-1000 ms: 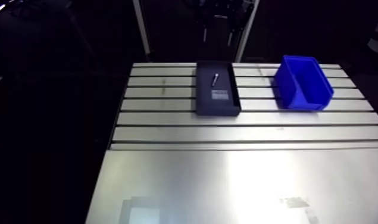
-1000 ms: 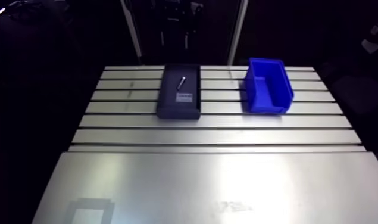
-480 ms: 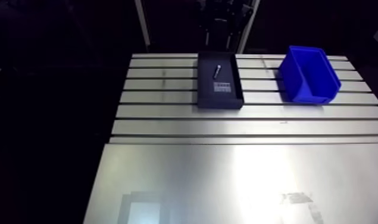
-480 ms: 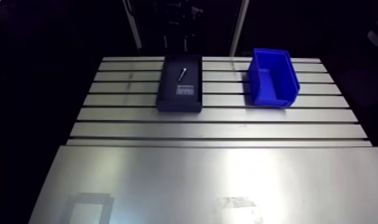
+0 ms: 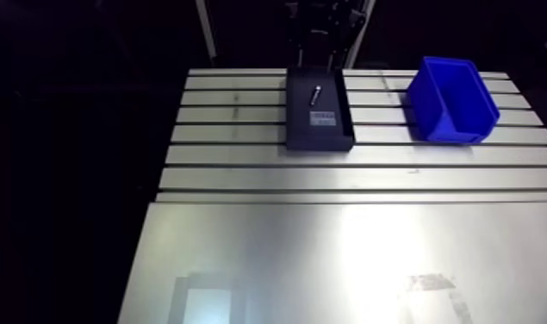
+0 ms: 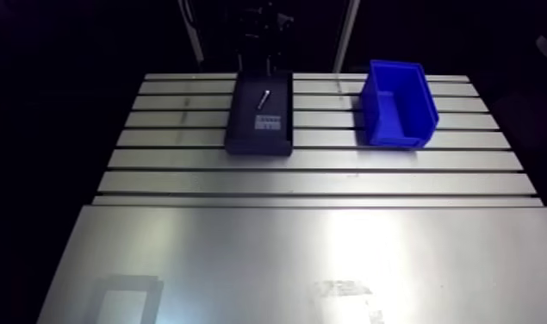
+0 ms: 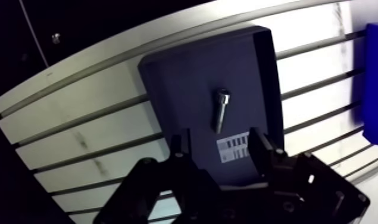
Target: Pick up the M10 bolt from the tray and put it into the blue bin.
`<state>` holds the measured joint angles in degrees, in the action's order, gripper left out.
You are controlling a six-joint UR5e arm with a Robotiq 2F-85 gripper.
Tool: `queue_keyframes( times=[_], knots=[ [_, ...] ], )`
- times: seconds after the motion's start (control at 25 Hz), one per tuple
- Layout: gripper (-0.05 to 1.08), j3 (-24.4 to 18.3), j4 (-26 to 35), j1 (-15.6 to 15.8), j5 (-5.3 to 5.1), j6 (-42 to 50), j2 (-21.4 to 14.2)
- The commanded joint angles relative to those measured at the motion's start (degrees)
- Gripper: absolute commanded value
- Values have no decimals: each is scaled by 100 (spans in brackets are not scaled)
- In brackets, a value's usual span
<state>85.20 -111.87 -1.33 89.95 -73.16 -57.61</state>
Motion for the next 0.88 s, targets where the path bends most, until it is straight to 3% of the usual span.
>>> queue_keyframes(
  times=[0.04, 0.24, 0.44, 0.88],
  knots=[
    [40, 62, -6, 1, 0, 0, 71],
    [40, 150, -41, 1, -8, -9, 107],
    [40, 203, -261, -16, 79, -17, 194],
    [43, 212, -305, -60, 79, -9, 256]
  ],
)
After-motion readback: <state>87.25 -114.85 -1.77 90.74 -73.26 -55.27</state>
